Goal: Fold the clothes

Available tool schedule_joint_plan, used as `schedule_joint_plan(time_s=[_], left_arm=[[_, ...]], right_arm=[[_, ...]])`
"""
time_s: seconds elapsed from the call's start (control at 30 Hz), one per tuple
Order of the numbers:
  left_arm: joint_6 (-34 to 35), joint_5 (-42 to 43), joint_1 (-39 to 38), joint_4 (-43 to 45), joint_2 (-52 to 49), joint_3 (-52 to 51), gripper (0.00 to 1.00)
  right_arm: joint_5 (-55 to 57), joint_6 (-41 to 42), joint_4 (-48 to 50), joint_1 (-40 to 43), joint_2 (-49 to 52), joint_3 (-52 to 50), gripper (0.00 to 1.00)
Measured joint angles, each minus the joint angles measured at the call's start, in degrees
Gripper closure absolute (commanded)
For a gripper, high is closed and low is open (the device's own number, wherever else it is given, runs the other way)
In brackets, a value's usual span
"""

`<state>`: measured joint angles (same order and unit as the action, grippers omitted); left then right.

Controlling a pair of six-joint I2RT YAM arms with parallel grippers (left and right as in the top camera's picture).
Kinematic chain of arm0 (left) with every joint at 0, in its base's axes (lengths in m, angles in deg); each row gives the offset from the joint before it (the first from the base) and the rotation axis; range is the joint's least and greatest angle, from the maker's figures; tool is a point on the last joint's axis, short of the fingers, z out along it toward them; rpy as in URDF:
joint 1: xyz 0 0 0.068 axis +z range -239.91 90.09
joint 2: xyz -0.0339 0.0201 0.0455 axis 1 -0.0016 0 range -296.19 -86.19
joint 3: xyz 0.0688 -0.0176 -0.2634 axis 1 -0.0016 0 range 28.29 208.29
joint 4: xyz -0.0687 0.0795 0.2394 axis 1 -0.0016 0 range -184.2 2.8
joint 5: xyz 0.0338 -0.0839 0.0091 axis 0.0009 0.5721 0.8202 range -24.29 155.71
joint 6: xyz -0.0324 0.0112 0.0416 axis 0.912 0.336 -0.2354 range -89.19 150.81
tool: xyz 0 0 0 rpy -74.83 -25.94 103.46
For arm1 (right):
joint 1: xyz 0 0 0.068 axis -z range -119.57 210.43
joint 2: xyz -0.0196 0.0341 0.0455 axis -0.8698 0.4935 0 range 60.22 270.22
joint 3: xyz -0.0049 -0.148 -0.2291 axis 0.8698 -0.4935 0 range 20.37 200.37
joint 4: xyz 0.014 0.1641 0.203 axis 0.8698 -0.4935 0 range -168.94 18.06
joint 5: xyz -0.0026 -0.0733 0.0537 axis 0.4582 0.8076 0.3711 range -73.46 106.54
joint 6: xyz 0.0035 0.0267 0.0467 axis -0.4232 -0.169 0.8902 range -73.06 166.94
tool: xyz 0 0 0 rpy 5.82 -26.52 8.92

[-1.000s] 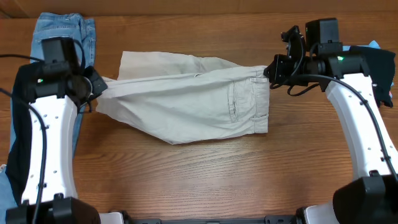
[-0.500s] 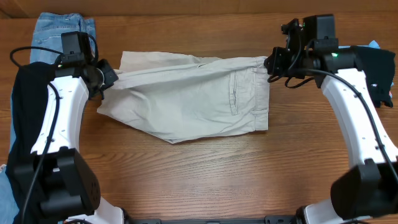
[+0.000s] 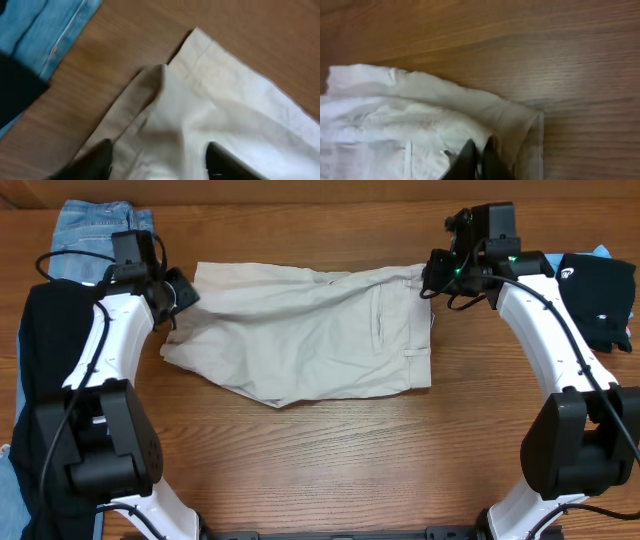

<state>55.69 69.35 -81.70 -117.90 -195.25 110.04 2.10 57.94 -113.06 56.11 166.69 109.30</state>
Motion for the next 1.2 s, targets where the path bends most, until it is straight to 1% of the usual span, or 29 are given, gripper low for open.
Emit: schedule_joint_plan(time_s=[0.03,0.07,0.2,0.3,0.33,0.37,0.43,0.5,0.57,0.6,0.63,0.67,0.8,0.83,0.9,0.97,1.0,1.07,1.1,1.13,1.2], left_arm=[[0.13,0.02,0.00,0.81,-0.07,0.00,0.16],[0.17,0.02,0.02,1.57,-0.07,0.00,0.16],[0.07,1.40,0.02,1.53,-0.07,1.03,0.15],[-0.70,3.93,0.02,-1.31,-0.07,2.89,0.20],[-1.09,4.90,0.00,-2.47,-0.07,3.43,0.25],[-1.29,5.66,0.00,-3.72,-0.07,3.89,0.37],[-1.90,7.15,-0.37,-6.56,-0.07,4.28,0.58],[-3.23,8.20,-1.01,-9.27,-0.07,4.28,0.74],[-4.98,8.57,-2.51,-11.02,-0.07,4.28,0.82],[-6.14,8.68,-3.80,-11.39,-0.07,4.28,0.90],[-6.84,8.59,-4.96,-11.30,-0.07,4.26,0.94],[-7.89,8.22,-6.60,-10.88,-0.07,4.17,0.95],[-9.14,6.93,-11.02,-8.83,-1.01,4.11,0.94],[-9.29,6.78,-11.78,-8.37,-1.70,4.11,0.93],[-9.88,6.58,-12.50,-7.69,-3.65,4.11,0.81],[-10.29,6.08,-12.44,-6.16,-6.51,4.11,0.73],[-10.34,5.81,-12.24,-5.49,-7.93,4.11,0.65],[-10.23,5.25,-11.72,-4.50,-10.62,4.07,0.61],[-10.16,4.90,-11.32,-3.61,-12.24,3.98,0.57],[-10.14,4.68,-10.97,-2.56,-13.40,3.89,0.50],[-9.86,4.81,-10.32,0.13,-13.57,4.00,0.41]], right_arm=[[0.44,0.00,0.66,0.15,0.02,0.00,0.43],[1.18,0.13,1.36,0.28,0.04,0.00,0.40],[3.17,0.44,2.10,0.61,0.04,0.00,0.39],[4.09,0.61,0.74,0.63,0.04,0.00,0.41],[4.31,0.74,-0.44,0.63,0.04,0.00,0.42],[4.35,0.76,-1.66,0.63,0.04,0.00,0.44],[4.46,0.76,-4.63,0.61,0.09,0.00,0.51],[4.00,0.46,-7.13,0.50,0.11,0.00,0.59],[2.05,-0.83,-9.25,0.39,0.15,0.00,0.65],[0.81,-1.92,-9.90,0.15,0.22,0.00,0.67],[-0.39,-2.56,-10.25,-0.17,0.31,0.00,0.68],[-1.44,-3.39,-10.36,-0.70,0.46,0.00,0.70],[-4.28,-5.14,-10.32,-3.43,1.73,-0.02,0.70],[-5.09,-5.35,-10.27,-4.11,2.40,-0.02,0.70],[-6.75,-5.73,-10.03,-5.29,4.00,-0.02,0.70],[-8.50,-6.12,-9.66,-6.14,6.56,-0.04,0.70],[-9.33,-6.19,-9.53,-6.40,8.09,-0.07,0.70],[-10.38,-6.38,-9.44,-6.62,11.23,-0.11,0.70],[-10.67,-6.36,-9.46,-6.64,12.33,-0.11,0.70],[-10.91,-6.40,-9.33,-6.64,13.73,-0.13,0.70],[-11.06,-6.45,-8.96,-6.64,15.78,-0.20,0.70]])
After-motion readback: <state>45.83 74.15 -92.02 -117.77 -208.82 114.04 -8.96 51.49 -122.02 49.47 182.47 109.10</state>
